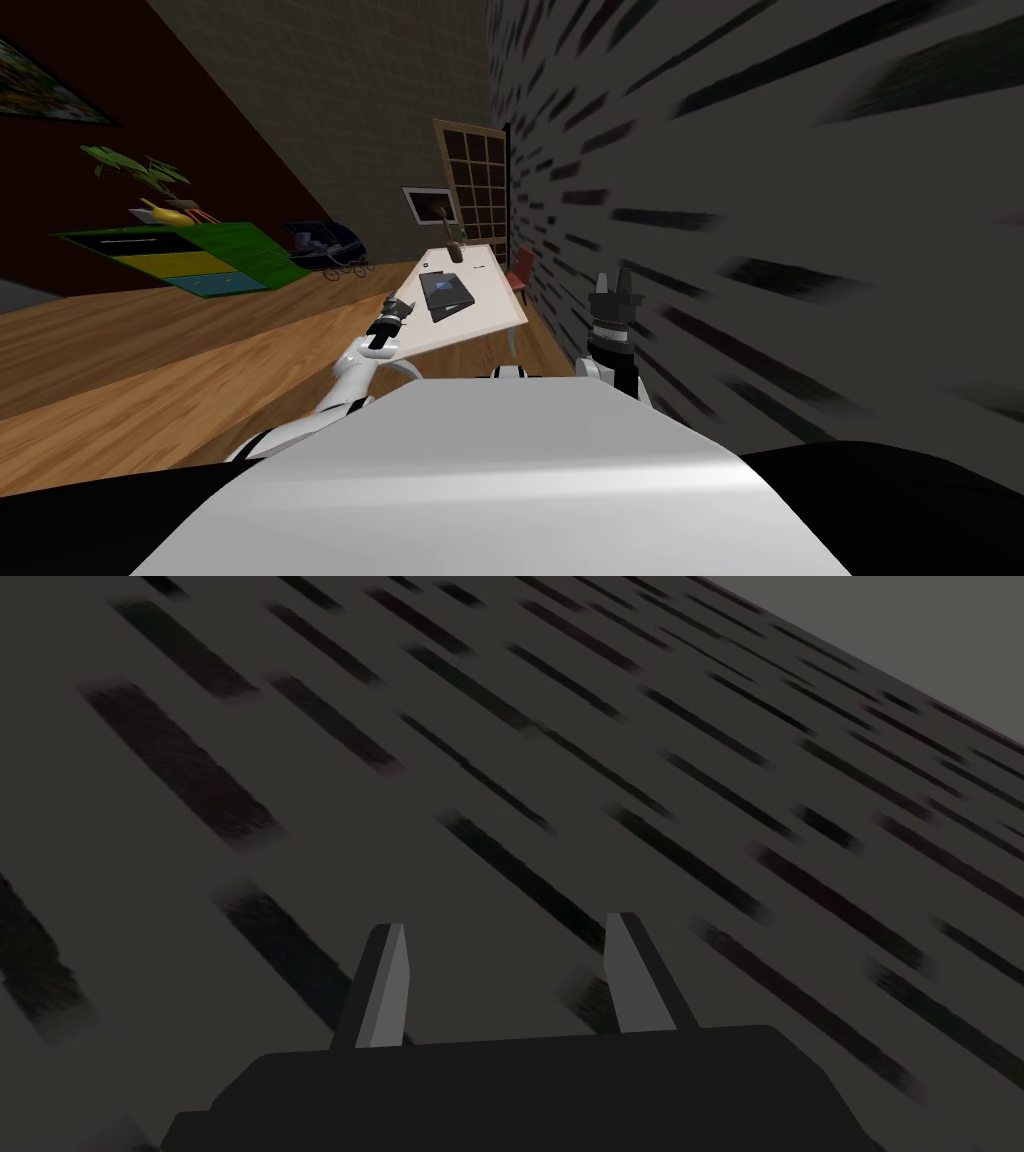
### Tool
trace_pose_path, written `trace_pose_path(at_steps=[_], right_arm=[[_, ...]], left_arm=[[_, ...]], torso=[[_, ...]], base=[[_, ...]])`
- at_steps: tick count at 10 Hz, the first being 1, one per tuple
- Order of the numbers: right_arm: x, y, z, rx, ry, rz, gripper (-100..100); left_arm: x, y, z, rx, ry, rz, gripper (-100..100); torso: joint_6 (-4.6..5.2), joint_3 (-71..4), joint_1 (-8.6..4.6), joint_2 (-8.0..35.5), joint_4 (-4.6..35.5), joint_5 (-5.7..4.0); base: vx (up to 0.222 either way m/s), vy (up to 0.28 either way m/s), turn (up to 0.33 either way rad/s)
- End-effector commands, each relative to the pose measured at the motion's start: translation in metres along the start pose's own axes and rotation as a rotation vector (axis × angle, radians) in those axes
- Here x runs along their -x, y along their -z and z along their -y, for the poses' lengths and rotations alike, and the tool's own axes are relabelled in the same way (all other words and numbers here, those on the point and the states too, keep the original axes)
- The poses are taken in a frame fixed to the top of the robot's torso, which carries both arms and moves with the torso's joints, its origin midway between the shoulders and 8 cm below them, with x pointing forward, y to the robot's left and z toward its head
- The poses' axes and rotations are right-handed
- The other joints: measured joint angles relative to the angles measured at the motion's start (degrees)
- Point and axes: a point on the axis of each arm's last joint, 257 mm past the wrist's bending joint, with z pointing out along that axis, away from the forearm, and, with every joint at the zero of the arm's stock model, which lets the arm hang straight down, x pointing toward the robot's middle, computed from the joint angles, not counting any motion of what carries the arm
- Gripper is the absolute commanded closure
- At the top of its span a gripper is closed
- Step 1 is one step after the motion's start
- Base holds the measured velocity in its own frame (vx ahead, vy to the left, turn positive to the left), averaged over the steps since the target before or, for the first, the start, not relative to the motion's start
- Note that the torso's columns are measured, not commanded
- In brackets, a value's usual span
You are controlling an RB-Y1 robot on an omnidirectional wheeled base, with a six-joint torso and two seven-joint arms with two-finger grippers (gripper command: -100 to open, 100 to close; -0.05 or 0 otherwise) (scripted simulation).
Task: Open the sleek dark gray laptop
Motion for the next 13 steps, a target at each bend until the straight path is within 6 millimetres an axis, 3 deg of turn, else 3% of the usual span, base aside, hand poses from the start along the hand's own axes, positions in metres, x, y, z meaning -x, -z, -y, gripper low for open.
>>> trace_pose_path(at_steps=[1, 2, 3, 6, 7, 11, 12, 13], right_arm=[[0.000, 0.000, 0.000, 0.000, 0.000, 0.000, 0], [0.000, 0.000, 0.000, 0.000, 0.000, 0.000, 0], [0.000, 0.000, 0.000, 0.000, 0.000, 0.000, 0], [0.000, 0.000, 0.000, 0.000, 0.000, 0.000, 0], [0.000, 0.000, 0.000, 0.000, 0.000, 0.000, 0], [0.000, 0.000, 0.000, 0.000, 0.000, 0.000, 0], [0.000, 0.000, 0.000, 0.000, 0.000, 0.000, 0], [0.000, 0.000, 0.000, 0.000, 0.000, 0.000, 0]], left_arm=[[0.001, 0.000, -0.001, 0.012, 0.043, -0.003, -100], [0.001, 0.000, -0.001, 0.012, 0.050, -0.003, -100], [0.017, -0.005, 0.016, 0.005, 0.025, -0.002, -100], [0.018, -0.004, 0.009, 0.027, 0.063, -0.004, -100], [0.033, -0.009, 0.027, 0.021, 0.038, -0.002, -100], [0.033, -0.008, 0.019, 0.044, 0.068, -0.002, -100], [0.033, -0.008, 0.019, 0.044, 0.072, -0.002, 0], [0.033, -0.008, 0.019, 0.044, 0.072, -0.002, 0]], torso=[[0.00, 0.01, 0.12, 0.01, 0.01, 0.03], [-0.01, 0.00, 0.27, 0.00, 0.00, 0.07], [-0.01, 0.00, 0.31, 0.00, 0.00, 0.09], [0.00, -0.01, 0.13, -0.03, 0.00, 0.03], [-0.01, -0.02, 0.31, -0.04, -0.01, 0.09], [-0.01, 0.02, 0.32, 0.03, 0.01, 0.09], [-0.01, 0.00, 0.28, 0.00, 0.00, 0.09], [-0.01, -0.01, 0.20, -0.02, 0.00, 0.06]], base=[[-0.001, -0.018, -0.005], [0.000, 0.000, 0.000], [-0.007, -0.064, 0.014], [-0.001, -0.053, 0.005], [0.010, -0.079, 0.008], [-0.001, -0.034, 0.005], [0.000, 0.000, 0.000], [0.000, 0.000, 0.000]])
